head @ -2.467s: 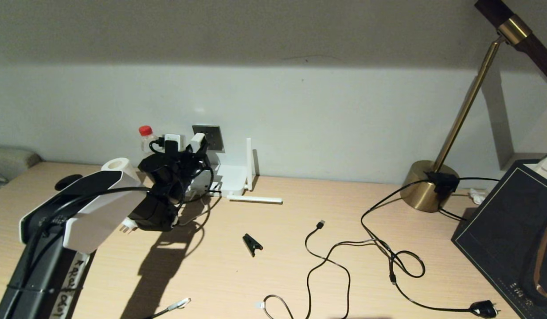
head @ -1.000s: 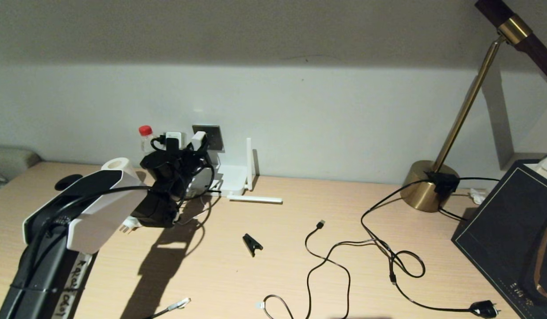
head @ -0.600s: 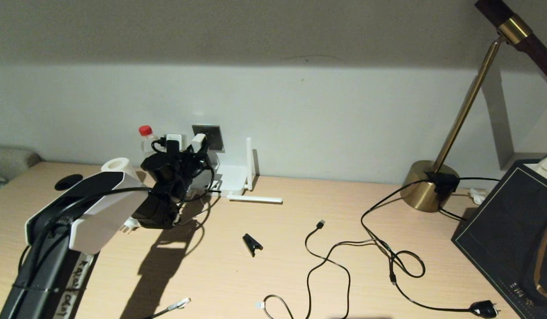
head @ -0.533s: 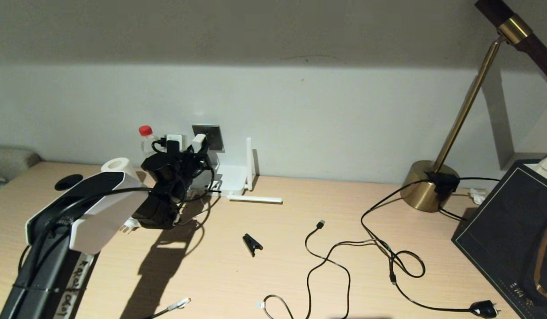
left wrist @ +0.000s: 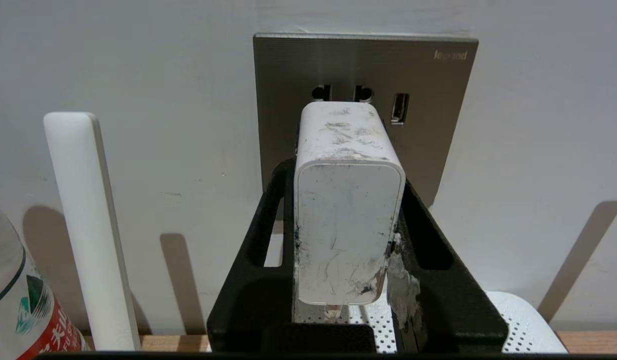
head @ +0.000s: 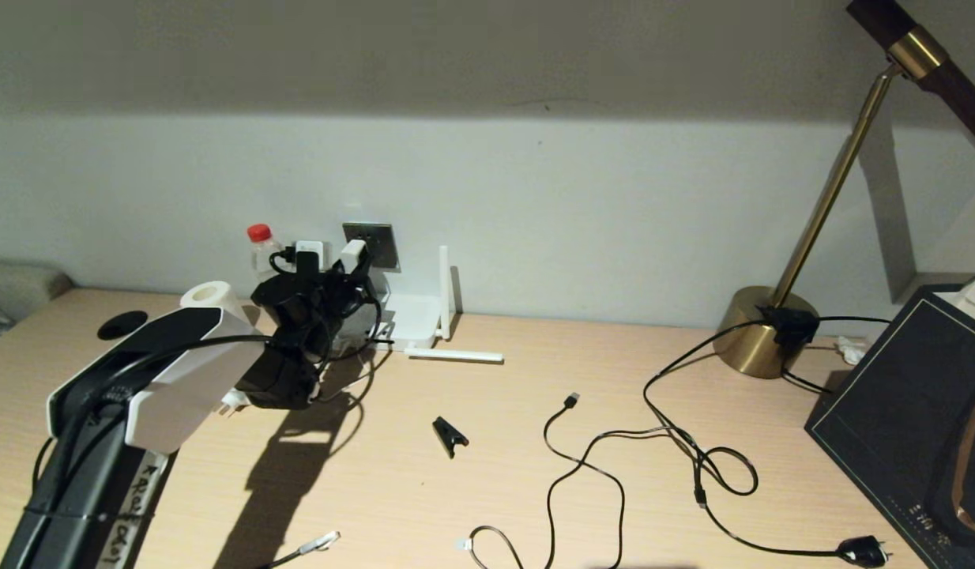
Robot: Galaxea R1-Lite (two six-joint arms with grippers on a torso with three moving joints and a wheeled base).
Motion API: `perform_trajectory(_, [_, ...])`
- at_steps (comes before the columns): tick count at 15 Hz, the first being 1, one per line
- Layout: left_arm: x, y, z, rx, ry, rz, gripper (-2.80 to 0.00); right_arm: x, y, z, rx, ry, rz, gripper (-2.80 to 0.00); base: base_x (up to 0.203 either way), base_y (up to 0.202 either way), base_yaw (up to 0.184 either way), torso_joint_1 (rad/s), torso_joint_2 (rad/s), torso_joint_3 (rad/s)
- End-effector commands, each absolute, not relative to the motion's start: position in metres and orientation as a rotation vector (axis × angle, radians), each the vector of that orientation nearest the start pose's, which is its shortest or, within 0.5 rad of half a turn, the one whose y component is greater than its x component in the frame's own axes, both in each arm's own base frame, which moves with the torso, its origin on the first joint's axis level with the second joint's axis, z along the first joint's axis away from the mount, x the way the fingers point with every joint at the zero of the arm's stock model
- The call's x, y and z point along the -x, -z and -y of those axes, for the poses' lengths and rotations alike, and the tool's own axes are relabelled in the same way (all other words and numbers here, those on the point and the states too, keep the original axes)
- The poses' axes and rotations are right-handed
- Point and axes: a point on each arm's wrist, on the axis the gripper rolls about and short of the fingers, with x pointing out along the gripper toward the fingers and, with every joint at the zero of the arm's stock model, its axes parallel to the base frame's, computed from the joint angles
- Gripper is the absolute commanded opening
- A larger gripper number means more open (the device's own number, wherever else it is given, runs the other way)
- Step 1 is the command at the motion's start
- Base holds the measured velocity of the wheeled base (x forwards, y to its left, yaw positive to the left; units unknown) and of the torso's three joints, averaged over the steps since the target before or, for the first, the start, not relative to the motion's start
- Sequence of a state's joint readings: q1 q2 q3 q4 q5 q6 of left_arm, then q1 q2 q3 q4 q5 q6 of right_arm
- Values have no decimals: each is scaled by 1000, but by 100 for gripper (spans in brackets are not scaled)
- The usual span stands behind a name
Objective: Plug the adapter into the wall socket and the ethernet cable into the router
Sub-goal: Plug plug into socket
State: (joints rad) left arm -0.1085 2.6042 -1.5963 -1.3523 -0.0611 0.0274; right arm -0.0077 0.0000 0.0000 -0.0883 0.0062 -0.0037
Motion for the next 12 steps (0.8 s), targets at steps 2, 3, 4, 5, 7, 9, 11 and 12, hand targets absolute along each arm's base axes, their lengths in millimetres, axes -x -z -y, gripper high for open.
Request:
perform_trajectory(2, [-509, -81, 57, -19, 164, 356, -280, 20, -75, 0, 5, 1, 54, -280, 0, 0, 0, 0, 0, 0])
perform_trajectory(3, [-508, -82, 57, -19, 164, 359, -280, 20, -75, 0, 5, 0, 54, -280, 0, 0, 0, 0, 0, 0])
perform_trajectory(4, [-508, -82, 57, -19, 164, 359, -280, 20, -75, 0, 5, 0, 54, -280, 0, 0, 0, 0, 0, 0])
perform_trajectory(5, [-508, -82, 57, -19, 164, 359, -280, 20, -75, 0, 5, 2, 54, -280, 0, 0, 0, 0, 0, 0])
perform_trajectory(7, [-508, -82, 57, -19, 164, 359, -280, 20, -75, 0, 5, 0, 54, -280, 0, 0, 0, 0, 0, 0])
perform_trajectory(9, [-508, -83, 57, -19, 163, 362, -280, 20, -75, 0, 5, 1, 54, -280, 0, 0, 0, 0, 0, 0])
perform_trajectory(11, [-508, -83, 58, -19, 165, 360, -280, 20, -75, 0, 5, 2, 54, -280, 0, 0, 0, 0, 0, 0])
perform_trajectory(12, [-508, -82, 58, -19, 164, 359, -280, 20, -75, 0, 5, 1, 54, -280, 0, 0, 0, 0, 0, 0])
